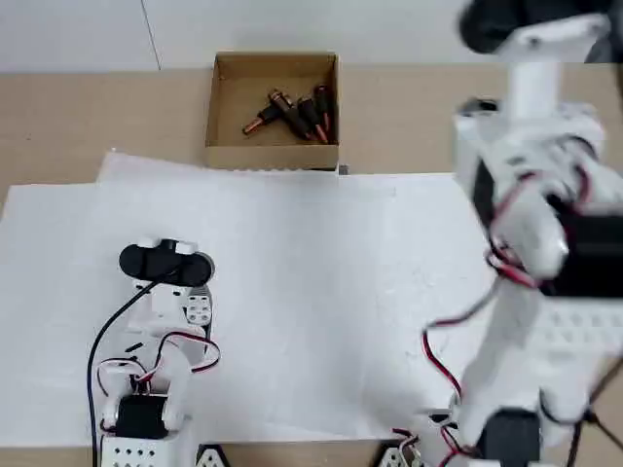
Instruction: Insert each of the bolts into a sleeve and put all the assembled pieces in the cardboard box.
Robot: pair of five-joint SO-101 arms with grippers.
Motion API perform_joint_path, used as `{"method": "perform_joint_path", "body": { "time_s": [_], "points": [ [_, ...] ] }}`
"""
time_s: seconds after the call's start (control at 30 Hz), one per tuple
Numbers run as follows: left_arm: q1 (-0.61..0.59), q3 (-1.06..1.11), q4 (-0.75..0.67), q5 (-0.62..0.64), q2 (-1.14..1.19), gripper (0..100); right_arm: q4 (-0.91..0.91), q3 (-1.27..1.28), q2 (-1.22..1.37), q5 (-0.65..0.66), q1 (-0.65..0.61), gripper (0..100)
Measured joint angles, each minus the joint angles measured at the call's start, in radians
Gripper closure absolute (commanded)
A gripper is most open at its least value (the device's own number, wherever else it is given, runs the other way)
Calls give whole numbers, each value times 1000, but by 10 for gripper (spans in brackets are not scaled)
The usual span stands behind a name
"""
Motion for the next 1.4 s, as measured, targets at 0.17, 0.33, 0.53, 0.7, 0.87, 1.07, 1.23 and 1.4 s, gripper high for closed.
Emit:
{"method": "perform_joint_path", "body": {
  "time_s": [0.17,0.33,0.53,0.7,0.87,1.07,1.23,1.4],
  "points": [
    [0,0,0,0,0,993,6,112,-141,9,31,996],
    [0,0,0,0,0,993,6,396,-336,11,35,996],
    [0,0,0,0,0,993,-118,827,-598,11,43,996],
    [0,0,0,0,0,993,-276,1267,-856,12,41,996],
    [0,0,0,0,0,993,-399,1642,-1065,12,43,996],
    [0,0,0,0,0,993,-500,1946,-1240,12,14,996],
    [0,0,0,0,0,993,-572,2165,-1389,12,-3,996],
    [0,0,0,0,0,993,-580,2311,-1498,12,-31,996]
  ]
}}
